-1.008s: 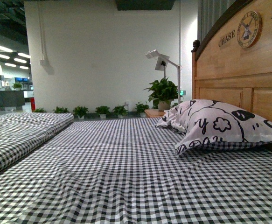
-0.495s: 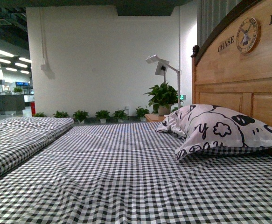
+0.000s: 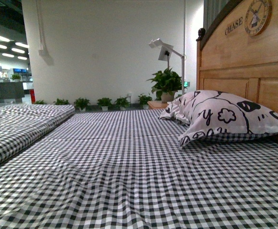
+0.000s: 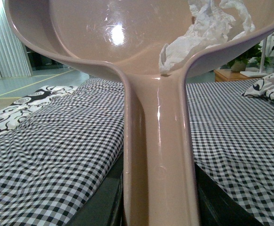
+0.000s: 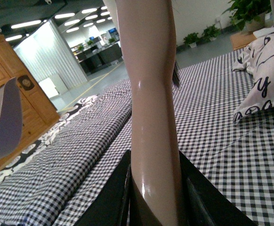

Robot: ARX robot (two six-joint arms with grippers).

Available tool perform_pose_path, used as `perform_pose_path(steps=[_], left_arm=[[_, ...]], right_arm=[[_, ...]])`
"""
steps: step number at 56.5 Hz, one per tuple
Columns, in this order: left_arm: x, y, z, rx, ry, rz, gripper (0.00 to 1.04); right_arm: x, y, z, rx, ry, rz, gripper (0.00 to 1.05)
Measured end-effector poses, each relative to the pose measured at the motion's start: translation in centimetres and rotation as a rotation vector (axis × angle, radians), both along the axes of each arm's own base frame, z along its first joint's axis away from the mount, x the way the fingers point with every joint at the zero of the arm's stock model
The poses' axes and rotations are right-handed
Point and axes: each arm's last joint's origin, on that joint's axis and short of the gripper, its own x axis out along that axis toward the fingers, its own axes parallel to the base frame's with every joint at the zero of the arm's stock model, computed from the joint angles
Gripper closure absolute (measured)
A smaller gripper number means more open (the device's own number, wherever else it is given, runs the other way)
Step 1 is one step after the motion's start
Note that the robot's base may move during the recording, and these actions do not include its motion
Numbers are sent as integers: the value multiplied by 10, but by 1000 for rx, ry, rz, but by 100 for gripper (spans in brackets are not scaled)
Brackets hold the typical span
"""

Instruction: Clean up trash

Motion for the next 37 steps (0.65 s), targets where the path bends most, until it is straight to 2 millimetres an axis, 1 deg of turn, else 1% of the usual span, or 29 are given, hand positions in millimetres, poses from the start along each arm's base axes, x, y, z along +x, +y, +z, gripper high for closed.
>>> perform_pose_path(steps=[37], left_arm=[[0,0,0,0,0,0,78]], right_arm=[[0,0,0,0,0,0,83]])
